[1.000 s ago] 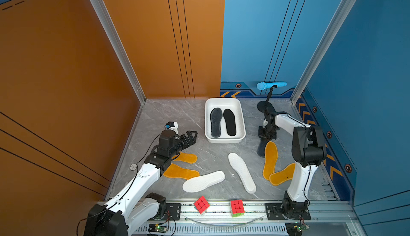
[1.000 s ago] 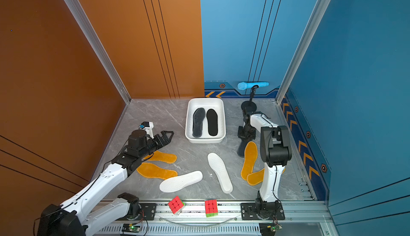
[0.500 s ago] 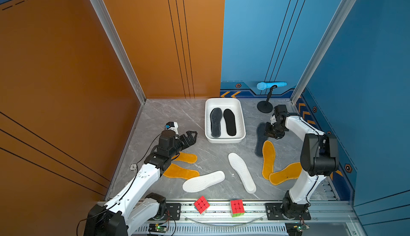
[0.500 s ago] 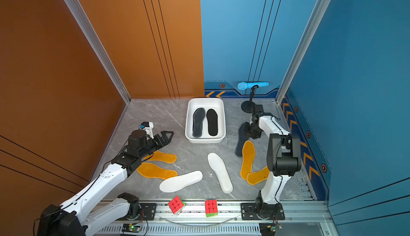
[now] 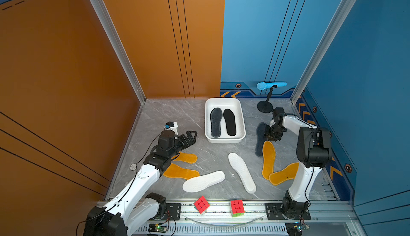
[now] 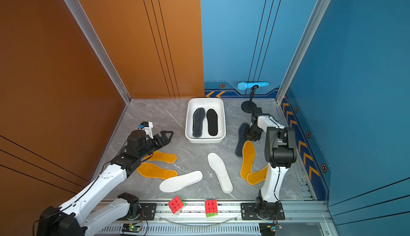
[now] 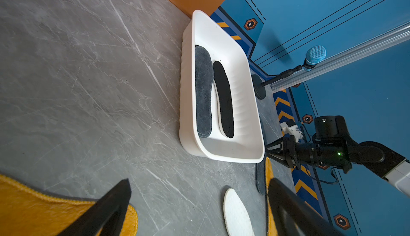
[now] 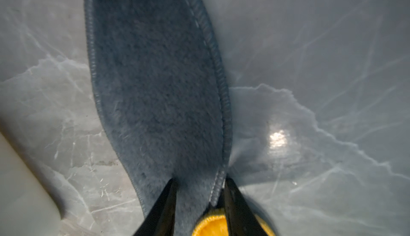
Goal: Put the insoles into the storage box
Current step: Pick up the insole from the center of the board.
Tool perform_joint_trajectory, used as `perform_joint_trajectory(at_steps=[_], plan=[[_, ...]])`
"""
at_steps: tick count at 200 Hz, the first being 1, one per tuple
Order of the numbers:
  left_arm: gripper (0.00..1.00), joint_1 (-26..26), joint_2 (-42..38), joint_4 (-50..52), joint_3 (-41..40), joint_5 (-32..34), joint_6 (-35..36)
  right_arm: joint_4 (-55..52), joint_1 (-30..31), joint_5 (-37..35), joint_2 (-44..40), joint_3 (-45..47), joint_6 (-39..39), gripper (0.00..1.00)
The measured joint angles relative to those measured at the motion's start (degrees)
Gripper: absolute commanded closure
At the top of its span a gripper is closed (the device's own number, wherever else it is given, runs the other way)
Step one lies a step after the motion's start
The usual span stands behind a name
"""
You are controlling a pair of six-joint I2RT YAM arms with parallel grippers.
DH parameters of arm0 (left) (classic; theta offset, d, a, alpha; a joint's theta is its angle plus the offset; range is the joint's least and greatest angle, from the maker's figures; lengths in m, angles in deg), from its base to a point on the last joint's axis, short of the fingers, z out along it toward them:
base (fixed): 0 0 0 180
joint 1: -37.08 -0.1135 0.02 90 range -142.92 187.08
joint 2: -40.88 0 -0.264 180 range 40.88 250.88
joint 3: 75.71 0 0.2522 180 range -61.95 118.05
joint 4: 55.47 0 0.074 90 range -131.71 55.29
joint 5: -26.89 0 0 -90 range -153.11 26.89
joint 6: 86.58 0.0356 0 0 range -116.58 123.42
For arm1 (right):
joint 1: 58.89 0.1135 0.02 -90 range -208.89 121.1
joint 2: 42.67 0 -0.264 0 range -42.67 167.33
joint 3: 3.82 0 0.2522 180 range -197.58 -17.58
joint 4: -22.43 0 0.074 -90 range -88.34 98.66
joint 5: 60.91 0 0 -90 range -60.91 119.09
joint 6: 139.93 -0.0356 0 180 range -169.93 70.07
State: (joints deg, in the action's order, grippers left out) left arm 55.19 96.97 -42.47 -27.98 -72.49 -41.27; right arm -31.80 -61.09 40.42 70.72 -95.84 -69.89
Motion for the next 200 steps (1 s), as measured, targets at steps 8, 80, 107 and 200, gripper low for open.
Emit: perform_joint_trajectory(at_steps=[8, 80, 107, 200], plan=[[0.02, 0.0, -0.1, 0.1, 0.0, 0.0, 0.0, 0.0, 0.0, -0.2, 0.0, -0.3, 0.0, 0.59], [0.02, -0.1, -0.1, 0.2, 0.0, 0.0, 0.0, 0.1, 1.6, -2.4, 1.3, -1.5, -0.1, 0.76], [0.02, -0.1, -0.2, 0.3, 0.0, 0.0, 0.0, 0.6, 2.7, -2.6, 1.5, -1.6, -0.7, 0.88], [0.02, -0.4, -0.9, 0.5, 0.0, 0.2, -0.2, 11.0, 1.0, 6.0, -1.8, 4.7, -3.0, 1.0]])
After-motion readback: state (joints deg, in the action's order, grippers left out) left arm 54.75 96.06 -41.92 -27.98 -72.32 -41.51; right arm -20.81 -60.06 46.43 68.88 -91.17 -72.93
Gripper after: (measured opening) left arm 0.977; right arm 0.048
